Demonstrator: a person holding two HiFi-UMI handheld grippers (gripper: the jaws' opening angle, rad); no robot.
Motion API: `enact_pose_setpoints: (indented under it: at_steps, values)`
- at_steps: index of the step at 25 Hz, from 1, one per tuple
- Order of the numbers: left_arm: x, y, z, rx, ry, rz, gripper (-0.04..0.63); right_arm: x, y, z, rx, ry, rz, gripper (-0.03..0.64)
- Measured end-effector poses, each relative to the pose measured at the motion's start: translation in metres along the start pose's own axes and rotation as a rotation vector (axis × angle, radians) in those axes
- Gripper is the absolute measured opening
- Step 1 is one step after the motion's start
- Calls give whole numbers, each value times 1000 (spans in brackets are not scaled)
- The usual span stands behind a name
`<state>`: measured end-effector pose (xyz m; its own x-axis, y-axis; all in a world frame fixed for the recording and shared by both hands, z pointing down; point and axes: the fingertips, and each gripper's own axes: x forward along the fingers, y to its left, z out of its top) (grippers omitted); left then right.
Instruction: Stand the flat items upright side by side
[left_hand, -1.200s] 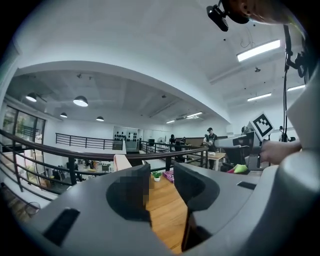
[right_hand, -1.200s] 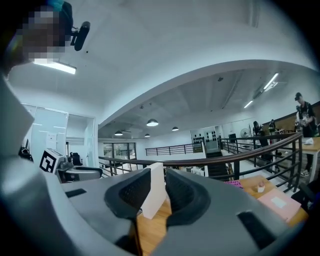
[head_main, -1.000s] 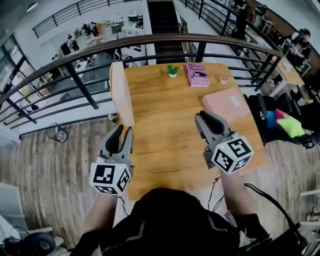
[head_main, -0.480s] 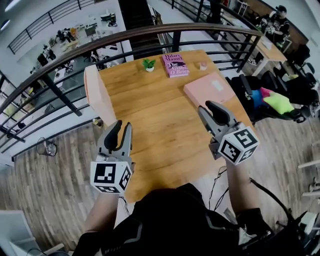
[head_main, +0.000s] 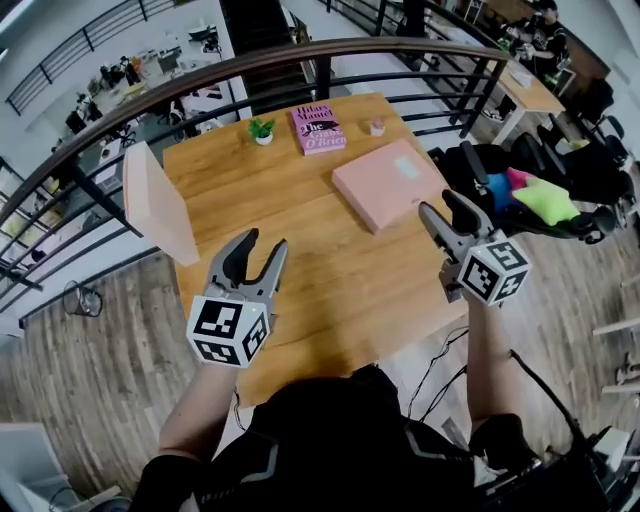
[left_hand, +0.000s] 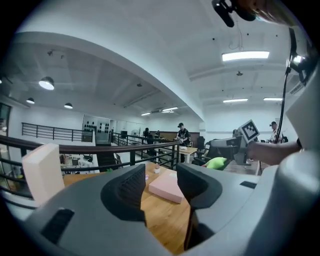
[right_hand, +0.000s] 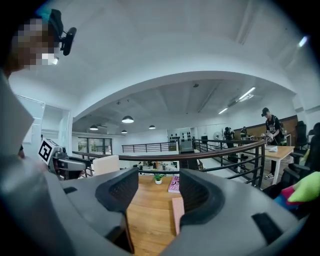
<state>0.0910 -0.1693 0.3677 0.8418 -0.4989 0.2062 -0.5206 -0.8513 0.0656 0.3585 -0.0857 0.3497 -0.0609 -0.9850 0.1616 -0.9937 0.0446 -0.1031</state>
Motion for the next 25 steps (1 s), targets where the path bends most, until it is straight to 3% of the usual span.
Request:
enact_pose_setpoints:
  at_steps: [8,11,19,25]
  values:
    - [73,-58,-30,-56,71,73,225,5,-103,-44,-123,112,168,342]
    - [106,-71,-42,-39,106,101,234,21,-138,-62,-152,140,220,375]
    - [187,-102,-86,-42,253,59,279,58,-224,-107,-141,227,252,419]
    - [240,-102,-146,-29,377,43,304,90,-266,-163,-161,336,280,440]
